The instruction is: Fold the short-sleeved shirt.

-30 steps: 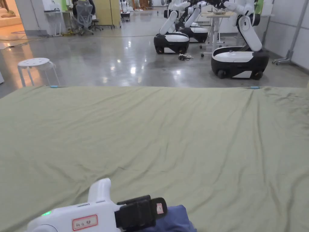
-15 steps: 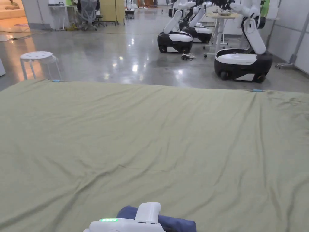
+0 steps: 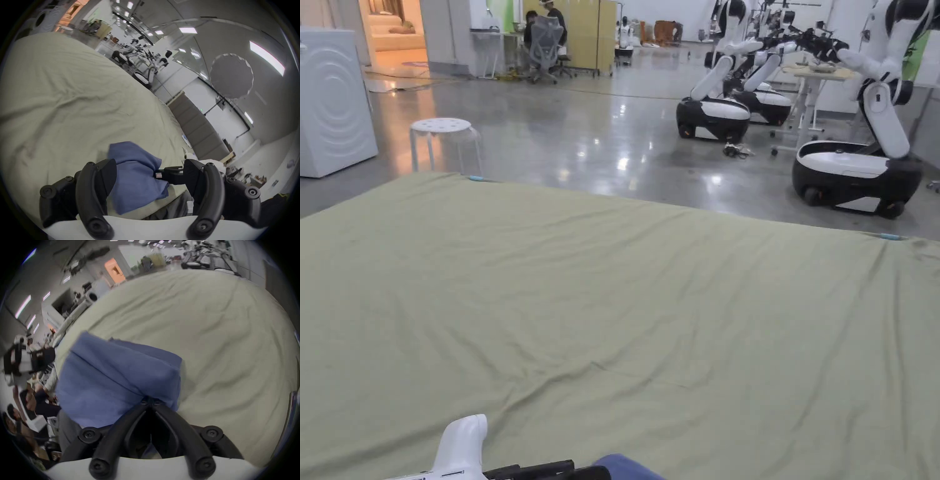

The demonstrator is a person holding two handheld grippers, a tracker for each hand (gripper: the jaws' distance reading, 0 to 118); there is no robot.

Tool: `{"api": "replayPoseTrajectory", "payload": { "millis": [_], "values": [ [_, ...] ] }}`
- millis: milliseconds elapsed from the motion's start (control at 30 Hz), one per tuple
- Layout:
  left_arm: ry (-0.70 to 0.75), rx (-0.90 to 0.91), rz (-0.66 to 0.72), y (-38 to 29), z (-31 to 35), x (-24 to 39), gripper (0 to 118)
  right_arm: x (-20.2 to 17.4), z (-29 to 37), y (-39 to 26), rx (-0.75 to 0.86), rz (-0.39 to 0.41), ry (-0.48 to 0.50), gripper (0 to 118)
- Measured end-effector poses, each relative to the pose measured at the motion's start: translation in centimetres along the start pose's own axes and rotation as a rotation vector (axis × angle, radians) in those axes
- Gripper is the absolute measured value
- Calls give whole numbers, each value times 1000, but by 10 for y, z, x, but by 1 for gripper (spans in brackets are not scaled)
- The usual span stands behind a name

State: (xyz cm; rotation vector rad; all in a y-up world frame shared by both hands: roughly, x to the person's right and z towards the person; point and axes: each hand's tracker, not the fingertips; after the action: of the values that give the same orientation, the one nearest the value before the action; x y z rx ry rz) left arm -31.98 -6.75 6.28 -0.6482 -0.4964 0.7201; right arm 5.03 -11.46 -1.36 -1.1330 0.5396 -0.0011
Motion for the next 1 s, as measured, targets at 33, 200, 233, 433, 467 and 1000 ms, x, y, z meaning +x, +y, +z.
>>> {"api": "replayPoseTrajectory", "payload": {
  "millis": [33,200,233,433,467,1000],
  "values": [
    [-20,12,30,-1,0,-6,85,0,-1,2,101,19,33,0],
    [-80,-26,187,-4,-30,-39,85,-3,-3,-8,127,-54,6,0],
    [-73,-64,202,-4,-40,-40,85,-3,-3,-10,133,-52,3,0],
    [39,-150,149,-7,-76,-36,49,-2,-5,-14,144,-74,11,0],
    [104,-146,142,-6,-75,-37,33,-2,-5,-13,143,-74,9,0],
    [8,43,161,34,16,-30,16,-17,37,-23,375,-168,124,0]
  ]
}}
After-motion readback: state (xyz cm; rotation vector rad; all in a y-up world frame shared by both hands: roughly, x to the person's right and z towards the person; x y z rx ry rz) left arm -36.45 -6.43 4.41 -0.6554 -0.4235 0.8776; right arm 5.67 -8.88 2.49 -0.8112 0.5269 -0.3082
